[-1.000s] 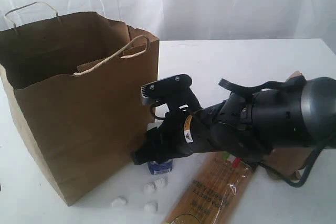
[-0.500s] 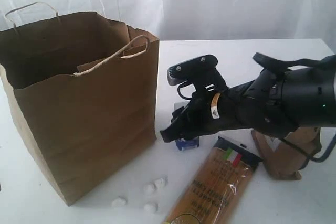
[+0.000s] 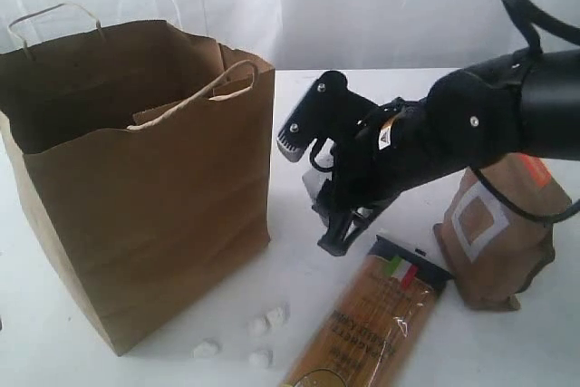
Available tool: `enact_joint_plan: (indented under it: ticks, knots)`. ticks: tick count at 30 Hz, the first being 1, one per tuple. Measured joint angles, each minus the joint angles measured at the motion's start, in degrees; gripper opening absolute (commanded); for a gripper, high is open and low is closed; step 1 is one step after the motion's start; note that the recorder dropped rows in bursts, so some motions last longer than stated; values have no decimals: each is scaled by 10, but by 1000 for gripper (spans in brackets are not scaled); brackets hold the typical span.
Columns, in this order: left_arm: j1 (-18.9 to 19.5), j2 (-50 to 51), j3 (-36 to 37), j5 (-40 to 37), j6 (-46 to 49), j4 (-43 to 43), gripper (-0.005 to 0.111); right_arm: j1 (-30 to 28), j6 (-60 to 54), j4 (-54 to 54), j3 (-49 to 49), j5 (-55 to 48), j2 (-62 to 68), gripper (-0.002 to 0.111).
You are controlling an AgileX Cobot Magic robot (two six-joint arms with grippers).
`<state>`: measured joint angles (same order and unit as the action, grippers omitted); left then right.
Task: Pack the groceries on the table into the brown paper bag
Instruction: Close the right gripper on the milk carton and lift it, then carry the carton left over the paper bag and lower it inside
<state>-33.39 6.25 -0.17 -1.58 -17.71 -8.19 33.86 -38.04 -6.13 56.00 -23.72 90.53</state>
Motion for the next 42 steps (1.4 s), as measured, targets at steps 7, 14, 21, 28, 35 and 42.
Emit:
enact_joint_plan:
  ticks: [7,14,21,28,35,42]
  knots:
    - [0,0,0,0,0,0,0,0,-16,-31,46,-219,0,0]
    - [0,0,0,0,0,0,0,0,139,74,57,-355,0,0]
    - [0,0,0,0,0,0,0,0,370,318,72,-292,0,0]
    - [0,0,0,0,0,0,0,-1,541,437,102,-121,-8,0]
    - [0,0,0,0,0,0,0,-1,587,342,102,-31,-32,0]
    - [0,0,0,0,0,0,0,-1,567,258,102,-51,-61,0]
